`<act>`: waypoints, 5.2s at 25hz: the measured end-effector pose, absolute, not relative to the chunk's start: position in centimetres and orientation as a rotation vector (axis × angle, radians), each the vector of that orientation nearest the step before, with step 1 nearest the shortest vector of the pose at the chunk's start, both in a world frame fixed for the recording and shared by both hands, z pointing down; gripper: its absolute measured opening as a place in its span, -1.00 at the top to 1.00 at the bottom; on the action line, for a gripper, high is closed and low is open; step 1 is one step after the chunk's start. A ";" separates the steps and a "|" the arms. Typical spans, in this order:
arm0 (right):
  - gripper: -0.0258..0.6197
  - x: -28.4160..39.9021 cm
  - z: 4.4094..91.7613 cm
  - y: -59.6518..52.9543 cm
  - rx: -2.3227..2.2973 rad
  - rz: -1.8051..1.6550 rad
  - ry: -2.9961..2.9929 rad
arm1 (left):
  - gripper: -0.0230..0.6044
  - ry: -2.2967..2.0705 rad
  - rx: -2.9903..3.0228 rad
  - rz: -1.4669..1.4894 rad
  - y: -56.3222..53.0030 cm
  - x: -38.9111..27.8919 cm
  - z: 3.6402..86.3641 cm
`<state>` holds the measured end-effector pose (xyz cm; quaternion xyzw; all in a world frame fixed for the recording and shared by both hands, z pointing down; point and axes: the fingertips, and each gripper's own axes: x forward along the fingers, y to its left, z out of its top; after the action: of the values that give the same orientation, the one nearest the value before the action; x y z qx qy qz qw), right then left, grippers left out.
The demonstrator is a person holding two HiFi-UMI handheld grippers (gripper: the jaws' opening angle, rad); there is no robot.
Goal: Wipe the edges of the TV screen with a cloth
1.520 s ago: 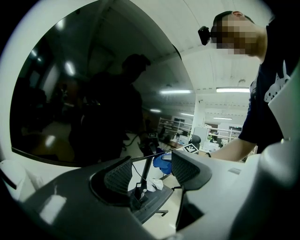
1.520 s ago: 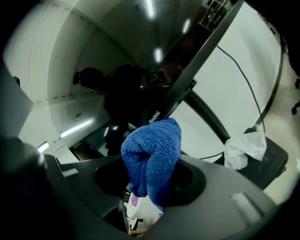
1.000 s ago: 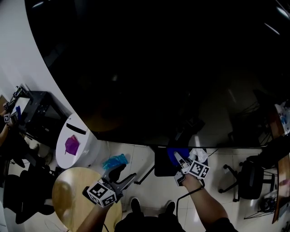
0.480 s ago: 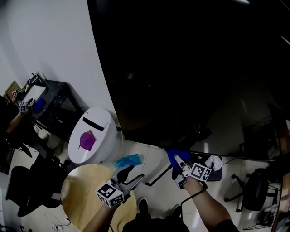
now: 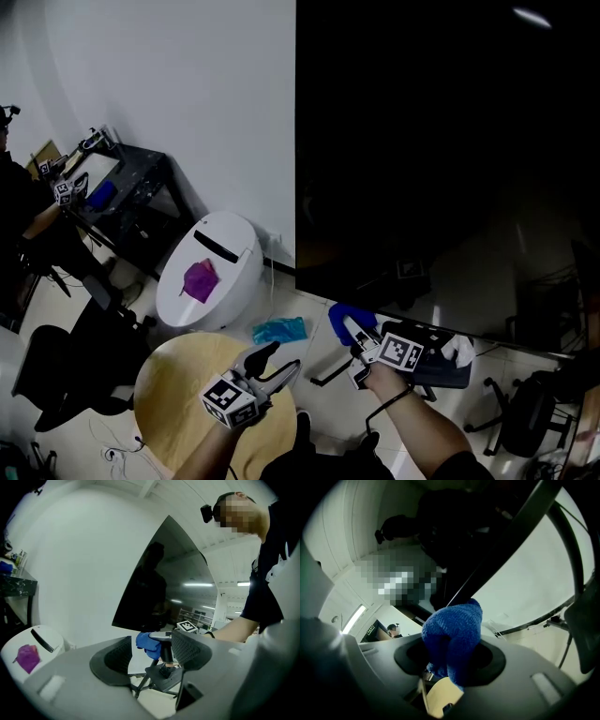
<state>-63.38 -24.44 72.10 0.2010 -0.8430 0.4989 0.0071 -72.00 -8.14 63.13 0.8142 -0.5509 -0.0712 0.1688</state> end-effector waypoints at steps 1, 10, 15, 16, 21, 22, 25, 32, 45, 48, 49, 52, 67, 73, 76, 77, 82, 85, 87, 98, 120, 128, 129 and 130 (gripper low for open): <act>0.32 -64.3 72.1 -24.3 0.612 1.561 -2.637 | 0.11 -1.573 2.305 -0.206 -8.0 -72.4 63.2; 0.32 -72.7 72.2 -22.7 0.446 1.579 -2.638 | 0.11 -1.660 2.225 -0.198 -7.1 -77.2 64.0; 0.32 -75.7 72.0 -21.5 0.367 1.573 -2.637 | 0.11 -1.633 2.190 -0.268 -7.7 -78.8 65.2; 0.32 -76.2 71.9 -21.1 0.349 1.571 -2.636 | 0.11 -1.608 2.169 -0.300 -7.9 -79.0 65.4; 0.32 -78.0 69.3 -18.0 0.090 1.572 -2.686 | -0.02 -1.436 2.038 -0.617 -10.1 -80.3 65.9; 0.32 -78.2 68.5 -17.2 0.019 1.563 -2.706 | -0.07 -1.397 2.023 -0.665 -10.5 -80.3 65.8; 0.31 -78.5 66.0 -15.3 -0.160 1.558 -2.725 | -0.24 -1.304 2.051 -0.749 -10.8 -79.8 65.4; 0.31 -78.1 64.1 -12.1 -0.405 1.655 -2.593 | -0.28 -1.205 2.213 -0.793 -10.2 -78.4 61.8; 0.30 -77.3 63.0 -8.2 -0.589 1.699 -2.456 | -0.30 -1.128 2.375 -0.572 -8.8 -74.7 61.9; 0.31 -77.3 63.0 -8.5 -0.545 1.738 -2.456 | -0.24 -1.184 2.370 -0.596 -8.8 -75.1 61.8; 0.30 -77.2 62.9 -8.5 -0.546 1.752 -2.454 | -0.24 -1.178 2.359 -0.649 -8.6 -75.4 61.6; 0.29 -76.8 62.3 -8.5 -0.567 1.777 -2.461 | -0.16 -1.149 2.338 -0.801 -7.9 -76.4 60.6; 0.24 -74.4 62.9 -8.4 -0.511 1.778 -2.432 | 0.06 -1.108 2.478 -0.592 -7.9 -73.9 60.9; -0.56 -73.4 62.4 -8.6 -0.481 1.839 -2.443 | 0.27 -1.059 2.534 -0.582 -7.4 -73.1 60.9; -0.55 -72.8 62.9 -8.9 -0.426 1.769 -2.480 | 0.32 -1.174 2.485 -0.564 -8.3 -74.0 61.4; -0.55 -72.5 63.2 -9.0 -0.395 1.736 -2.492 | 0.33 -1.226 2.448 -0.590 -8.7 -74.9 61.3; -0.54 -69.6 64.8 -10.0 -0.238 1.666 -2.534 | 0.33 -1.537 2.275 -0.407 -11.4 -79.8 63.7; -0.39 -67.1 65.1 -10.7 -0.153 1.714 -2.556 | 0.33 -1.701 2.199 -0.160 -13.6 -82.2 66.3; -0.05 -65.2 65.3 -11.4 -0.060 1.658 -2.607 | 0.33 -1.757 2.186 -0.039 -14.9 -82.8 66.8; 0.63 -57.9 62.0 -14.2 0.389 0.780 -2.821 | 0.32 -1.855 2.166 0.289 -20.2 -82.3 67.7; 0.83 -55.0 50.6 -13.9 0.447 0.284 -2.970 | 0.32 -1.941 2.390 0.593 -21.9 -80.0 56.7; 0.83 -53.8 47.0 -14.0 0.415 0.230 -3.022 | 0.32 -2.003 2.461 0.611 -21.8 -80.0 49.2; 0.83 -53.7 46.7 -13.9 0.410 0.224 -3.028 | 0.32 -2.009 2.471 0.620 -21.8 -80.0 48.2; 0.83 -53.6 46.3 -13.8 0.404 0.212 -3.034 | 0.32 -2.017 2.480 0.626 -21.7 -80.0 47.2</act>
<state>-53.56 -13.78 46.26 0.1315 -0.9882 0.0690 0.0369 -80.03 -21.74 47.19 0.7601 -0.6181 0.1920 -0.0579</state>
